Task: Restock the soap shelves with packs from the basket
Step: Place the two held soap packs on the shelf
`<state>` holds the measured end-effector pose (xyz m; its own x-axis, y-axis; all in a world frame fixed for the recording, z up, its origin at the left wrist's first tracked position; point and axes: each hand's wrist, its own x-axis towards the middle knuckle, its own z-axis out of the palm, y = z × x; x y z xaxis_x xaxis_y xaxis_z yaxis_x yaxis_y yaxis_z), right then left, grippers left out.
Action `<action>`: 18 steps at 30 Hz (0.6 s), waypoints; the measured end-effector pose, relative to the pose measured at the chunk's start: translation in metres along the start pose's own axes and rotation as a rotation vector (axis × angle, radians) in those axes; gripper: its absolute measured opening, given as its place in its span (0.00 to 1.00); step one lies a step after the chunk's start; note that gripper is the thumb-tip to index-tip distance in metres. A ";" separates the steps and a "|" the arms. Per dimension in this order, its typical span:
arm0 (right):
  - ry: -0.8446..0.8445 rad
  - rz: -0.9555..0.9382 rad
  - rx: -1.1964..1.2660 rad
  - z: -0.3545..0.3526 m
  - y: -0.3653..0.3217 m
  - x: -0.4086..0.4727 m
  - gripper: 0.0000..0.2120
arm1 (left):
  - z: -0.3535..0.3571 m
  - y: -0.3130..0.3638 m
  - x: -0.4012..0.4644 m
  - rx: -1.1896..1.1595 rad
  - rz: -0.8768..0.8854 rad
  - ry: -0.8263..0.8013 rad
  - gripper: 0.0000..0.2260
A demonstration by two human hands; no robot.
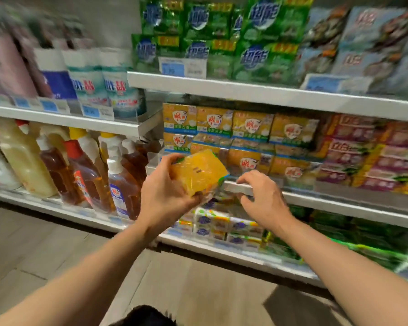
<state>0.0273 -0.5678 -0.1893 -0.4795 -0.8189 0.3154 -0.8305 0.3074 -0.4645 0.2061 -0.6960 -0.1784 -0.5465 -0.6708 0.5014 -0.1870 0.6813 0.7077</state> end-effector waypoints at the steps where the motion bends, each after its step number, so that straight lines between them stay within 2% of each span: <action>1: 0.021 0.022 -0.013 -0.016 0.005 -0.005 0.12 | -0.002 0.016 0.009 0.005 0.036 -0.012 0.42; 3: 0.070 0.078 -0.011 -0.043 0.013 -0.013 0.13 | -0.005 0.043 0.026 0.027 0.093 -0.020 0.43; 6: 0.093 0.121 -0.028 -0.070 0.023 -0.017 0.14 | -0.009 0.074 0.058 0.130 0.135 -0.037 0.39; 9: 0.080 0.101 -0.057 -0.077 0.027 -0.011 0.12 | -0.020 0.091 0.087 0.448 0.170 -0.134 0.36; 12: 0.078 0.069 -0.075 -0.070 0.022 0.004 0.12 | -0.033 0.081 0.108 0.685 0.216 -0.214 0.37; 15: 0.074 0.031 -0.086 -0.057 0.009 0.024 0.13 | -0.048 0.056 0.124 0.705 0.120 -0.216 0.39; 18: 0.069 -0.011 -0.117 -0.043 -0.002 0.043 0.15 | -0.060 0.032 0.140 0.547 -0.041 -0.194 0.39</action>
<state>-0.0034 -0.5830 -0.1391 -0.4850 -0.7887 0.3778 -0.8613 0.3560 -0.3624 0.1727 -0.7859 -0.0562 -0.6595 -0.6693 0.3422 -0.5775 0.7426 0.3393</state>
